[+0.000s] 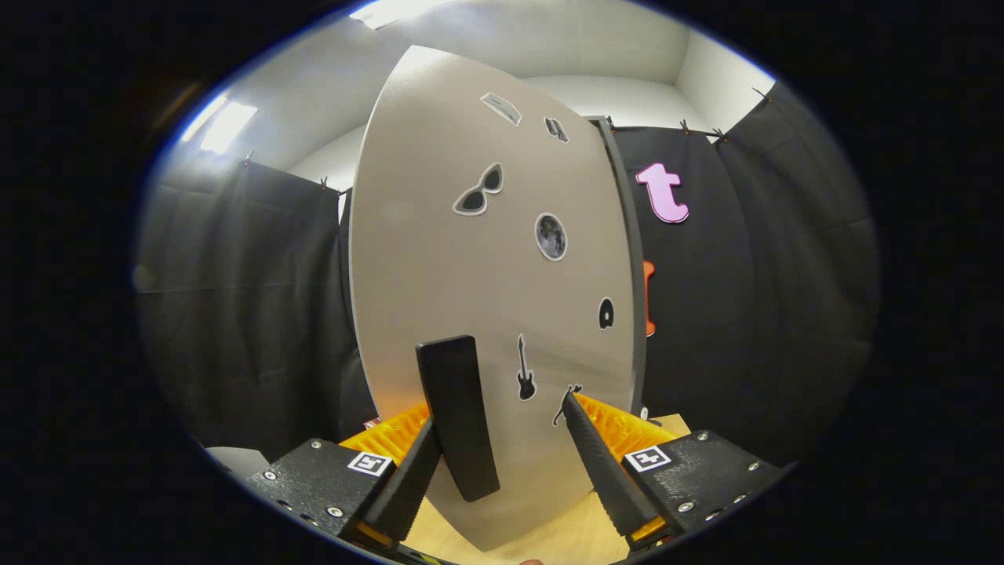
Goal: Open the shoe cabinet door, grab the shoes and put them into the shoe cabinet, then close the shoe cabinet door.
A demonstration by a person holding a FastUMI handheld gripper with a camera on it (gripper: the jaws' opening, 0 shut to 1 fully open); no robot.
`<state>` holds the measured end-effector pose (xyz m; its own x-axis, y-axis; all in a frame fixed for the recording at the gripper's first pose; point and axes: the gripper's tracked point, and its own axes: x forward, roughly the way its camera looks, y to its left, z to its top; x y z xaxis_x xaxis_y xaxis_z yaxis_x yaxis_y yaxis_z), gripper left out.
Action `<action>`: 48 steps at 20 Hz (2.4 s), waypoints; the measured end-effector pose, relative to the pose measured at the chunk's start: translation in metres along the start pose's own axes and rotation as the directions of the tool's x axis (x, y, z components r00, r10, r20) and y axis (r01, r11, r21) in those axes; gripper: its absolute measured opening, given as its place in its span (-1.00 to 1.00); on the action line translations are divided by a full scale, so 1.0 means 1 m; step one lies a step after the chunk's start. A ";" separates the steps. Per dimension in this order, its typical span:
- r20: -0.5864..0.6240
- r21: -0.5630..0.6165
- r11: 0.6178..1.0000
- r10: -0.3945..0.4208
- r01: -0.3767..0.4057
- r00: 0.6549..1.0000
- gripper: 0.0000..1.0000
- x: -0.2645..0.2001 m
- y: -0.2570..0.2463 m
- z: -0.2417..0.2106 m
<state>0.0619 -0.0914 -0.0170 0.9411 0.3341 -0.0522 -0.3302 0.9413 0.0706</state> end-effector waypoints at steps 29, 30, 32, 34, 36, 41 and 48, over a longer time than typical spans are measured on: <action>0.054 -0.050 0.983 -0.175 0.178 0.983 0.91 0.049 0.016 -0.001; 0.057 -0.056 0.981 -0.181 0.184 0.982 0.91 0.051 0.017 0.000; 0.067 -0.075 0.977 -0.195 0.200 0.978 0.91 0.054 0.018 0.000; 0.076 -0.095 0.972 -0.207 0.214 0.975 0.91 0.056 0.019 0.001; 0.074 -0.090 0.972 -0.213 0.219 0.974 0.91 0.060 0.021 0.000; 0.057 -0.062 0.972 -0.223 0.226 0.973 0.91 0.074 0.016 -0.003; 0.049 -0.057 0.969 -0.239 0.242 0.970 0.91 0.086 0.010 -0.006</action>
<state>0.1394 -0.0532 -0.0273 0.9951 0.0966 -0.0185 -0.0967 0.9953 -0.0013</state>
